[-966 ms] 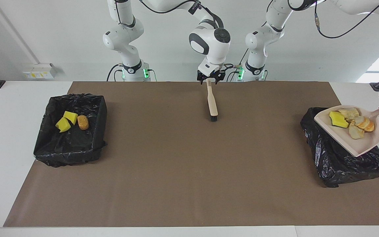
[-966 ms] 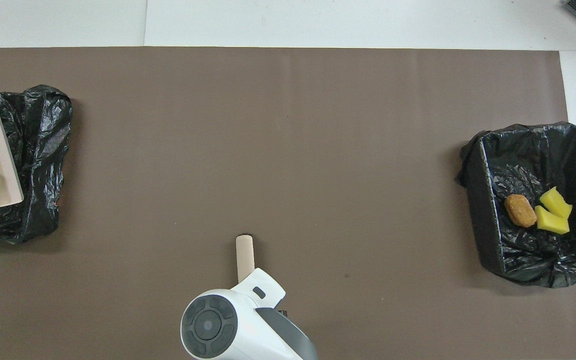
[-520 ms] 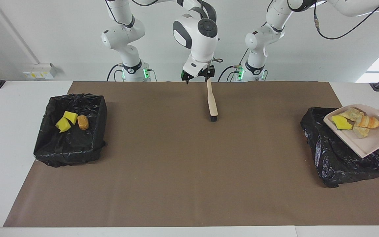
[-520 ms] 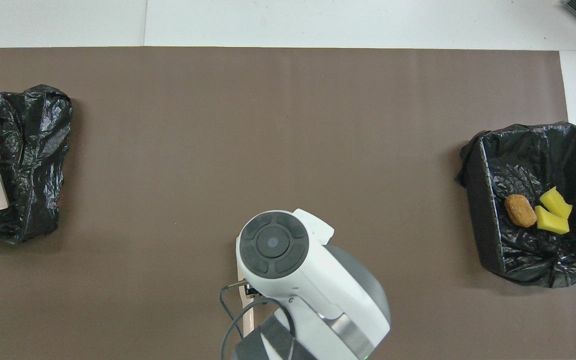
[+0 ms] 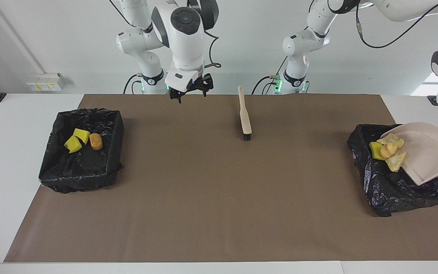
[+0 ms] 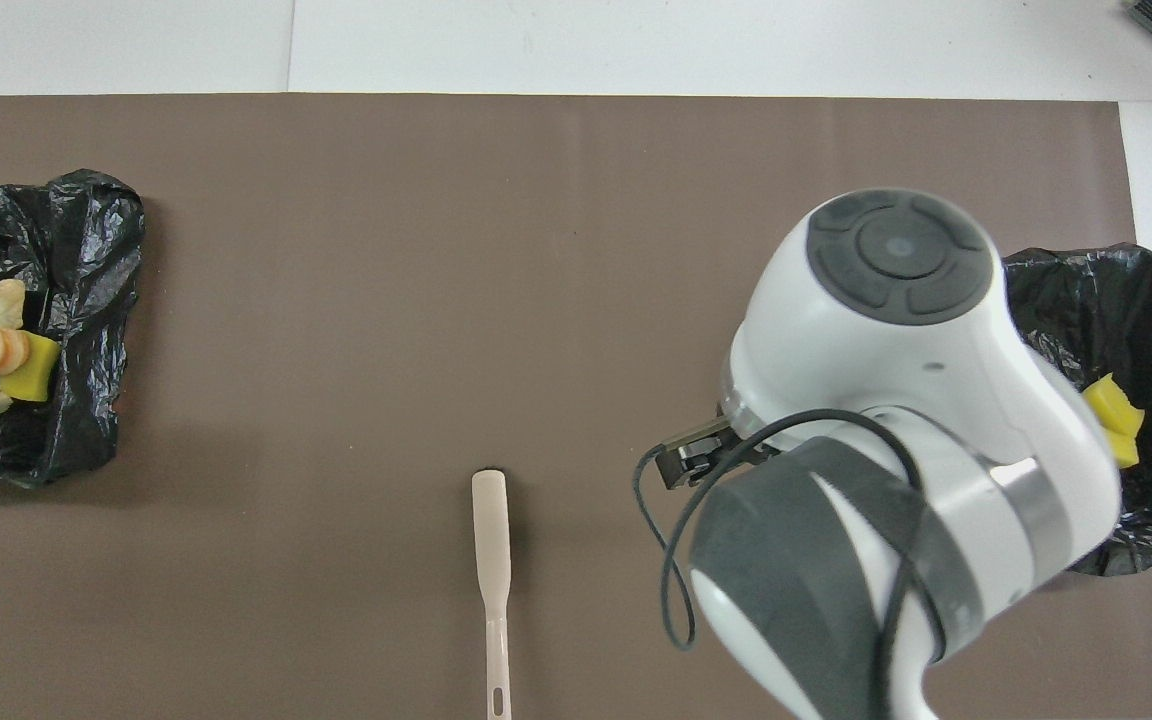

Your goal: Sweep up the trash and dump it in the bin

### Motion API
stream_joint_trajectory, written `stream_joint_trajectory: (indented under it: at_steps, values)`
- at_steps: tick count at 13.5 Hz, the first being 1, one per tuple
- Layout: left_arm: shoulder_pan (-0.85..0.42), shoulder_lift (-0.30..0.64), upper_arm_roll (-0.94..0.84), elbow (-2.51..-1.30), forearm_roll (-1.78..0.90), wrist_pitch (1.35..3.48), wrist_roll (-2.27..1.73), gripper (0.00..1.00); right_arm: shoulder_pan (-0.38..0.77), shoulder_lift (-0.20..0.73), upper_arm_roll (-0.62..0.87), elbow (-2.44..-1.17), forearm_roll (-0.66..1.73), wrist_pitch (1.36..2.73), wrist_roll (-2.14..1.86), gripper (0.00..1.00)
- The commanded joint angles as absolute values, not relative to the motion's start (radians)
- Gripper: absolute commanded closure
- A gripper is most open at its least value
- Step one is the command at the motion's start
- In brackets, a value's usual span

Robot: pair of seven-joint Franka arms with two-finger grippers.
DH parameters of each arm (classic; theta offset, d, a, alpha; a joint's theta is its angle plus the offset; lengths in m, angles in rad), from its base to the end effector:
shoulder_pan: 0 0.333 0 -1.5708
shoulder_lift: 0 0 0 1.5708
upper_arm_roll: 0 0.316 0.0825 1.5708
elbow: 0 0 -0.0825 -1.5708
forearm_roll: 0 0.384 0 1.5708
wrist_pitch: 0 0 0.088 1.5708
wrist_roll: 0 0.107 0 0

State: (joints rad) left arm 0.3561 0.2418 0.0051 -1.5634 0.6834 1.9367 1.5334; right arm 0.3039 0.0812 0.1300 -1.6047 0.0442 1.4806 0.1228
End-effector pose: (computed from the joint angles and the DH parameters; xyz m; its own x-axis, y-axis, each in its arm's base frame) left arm 0.5960 0.2710 0.5316 0.1734 -0.7711 -0.6127 -0.9840 -0.1611 -0.0757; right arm 0.5098 0.2389 0.5570 0.9302 0.3024 -0.2082 0.3032 -0.9525 -0.0291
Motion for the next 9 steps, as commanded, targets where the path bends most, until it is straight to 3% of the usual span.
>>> stream_joint_trajectory:
  at_steps: [1, 9]
  values:
    - [0.345, 0.245, 0.012, -1.537, 0.771, 1.922, 1.529, 1.00, 0.198, 0.063, 0.143, -1.598, 0.002, 1.462, 0.023, 0.00]
    - [0.353, 0.230, 0.011, -1.437, 0.674, 1.895, 1.571, 1.00, -0.033, 0.060, 0.140, -1.578, -0.090, 1.575, -0.034, 0.00]
